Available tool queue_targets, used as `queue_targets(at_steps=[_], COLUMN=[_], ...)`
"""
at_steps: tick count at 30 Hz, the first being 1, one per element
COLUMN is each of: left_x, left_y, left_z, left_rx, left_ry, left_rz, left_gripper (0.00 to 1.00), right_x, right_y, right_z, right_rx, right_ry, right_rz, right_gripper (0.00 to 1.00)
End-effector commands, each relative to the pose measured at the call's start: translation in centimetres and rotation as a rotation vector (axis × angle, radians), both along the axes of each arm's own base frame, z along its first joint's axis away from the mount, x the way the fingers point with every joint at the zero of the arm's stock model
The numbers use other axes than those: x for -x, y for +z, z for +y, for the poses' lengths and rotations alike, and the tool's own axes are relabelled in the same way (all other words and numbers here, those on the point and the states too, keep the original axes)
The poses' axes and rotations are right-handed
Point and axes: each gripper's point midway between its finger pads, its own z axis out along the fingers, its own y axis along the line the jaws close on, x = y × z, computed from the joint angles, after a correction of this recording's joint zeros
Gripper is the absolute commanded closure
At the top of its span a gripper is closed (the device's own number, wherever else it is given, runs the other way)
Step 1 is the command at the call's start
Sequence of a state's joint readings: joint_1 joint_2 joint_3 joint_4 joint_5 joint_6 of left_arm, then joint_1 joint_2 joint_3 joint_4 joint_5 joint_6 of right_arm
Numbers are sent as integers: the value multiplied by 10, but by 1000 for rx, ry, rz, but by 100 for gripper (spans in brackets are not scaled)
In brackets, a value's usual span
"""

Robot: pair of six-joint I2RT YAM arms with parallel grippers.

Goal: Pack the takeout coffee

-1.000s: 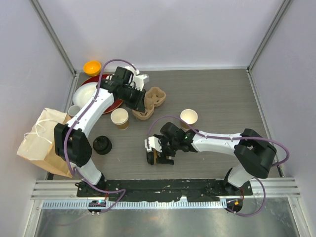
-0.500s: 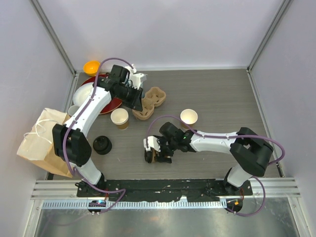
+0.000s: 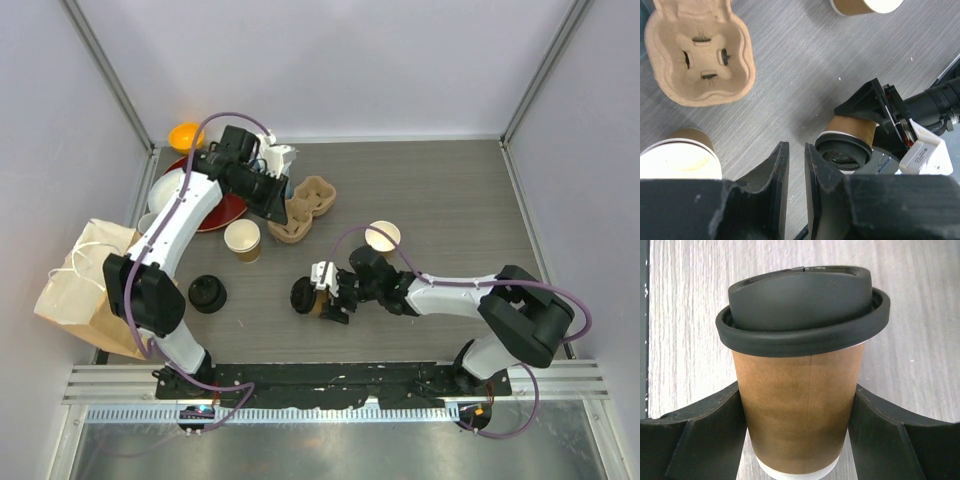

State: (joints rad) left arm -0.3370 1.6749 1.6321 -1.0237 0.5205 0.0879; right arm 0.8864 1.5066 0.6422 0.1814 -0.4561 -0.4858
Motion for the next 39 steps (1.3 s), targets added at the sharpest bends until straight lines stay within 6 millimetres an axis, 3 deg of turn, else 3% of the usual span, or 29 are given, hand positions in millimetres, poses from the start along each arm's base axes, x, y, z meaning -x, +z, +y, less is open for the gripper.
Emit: queue_targets(at_steps=[1, 3, 6, 8, 11, 14, 17, 23, 25, 29, 31, 35, 39], left_x=[0, 1, 3, 4, 12, 16, 16, 8, 4, 12, 14, 30, 40], left_y=[59, 76, 91, 94, 100, 119, 142, 159, 154, 132, 131, 102, 86], left_z=[-4, -5, -8, -8, -9, -7, -3, 3, 10, 11, 13, -5, -20], left_rx=[70, 85, 110, 115, 124, 121, 121, 159, 147, 225, 285, 404, 507], left_ry=[-50, -75, -117, -132, -168, -180, -162, -33, 38, 205, 246, 244, 269], left_rz=[-132, -175, -224, -241, -240, -272, -333, -478, -470, -236, -190, 37, 212], left_gripper=[77, 74, 69, 68, 66, 62, 60, 59, 59, 60, 60, 64, 65], right_x=[-24, -33, -39, -41, -45, -49, -51, -60, -59, -55, -51, -48, -46], right_y=[74, 90, 98, 102, 125, 137, 156, 182, 195, 214, 224, 226, 232], right_z=[23, 23, 24, 24, 19, 14, 11, -2, -6, -13, -16, -17, -15], right_rx=[-350, -416, -450, -478, -595, -637, -685, -743, -766, -788, -806, -798, -815], right_ry=[-62, -82, -97, -107, -118, -142, -164, -253, -264, -272, -265, -255, -239], right_rz=[-74, -105, -130, -125, -164, -200, -238, -287, -308, -330, -344, -341, -345], right_gripper=[29, 30, 31, 31, 31, 33, 33, 33, 33, 33, 33, 33, 33])
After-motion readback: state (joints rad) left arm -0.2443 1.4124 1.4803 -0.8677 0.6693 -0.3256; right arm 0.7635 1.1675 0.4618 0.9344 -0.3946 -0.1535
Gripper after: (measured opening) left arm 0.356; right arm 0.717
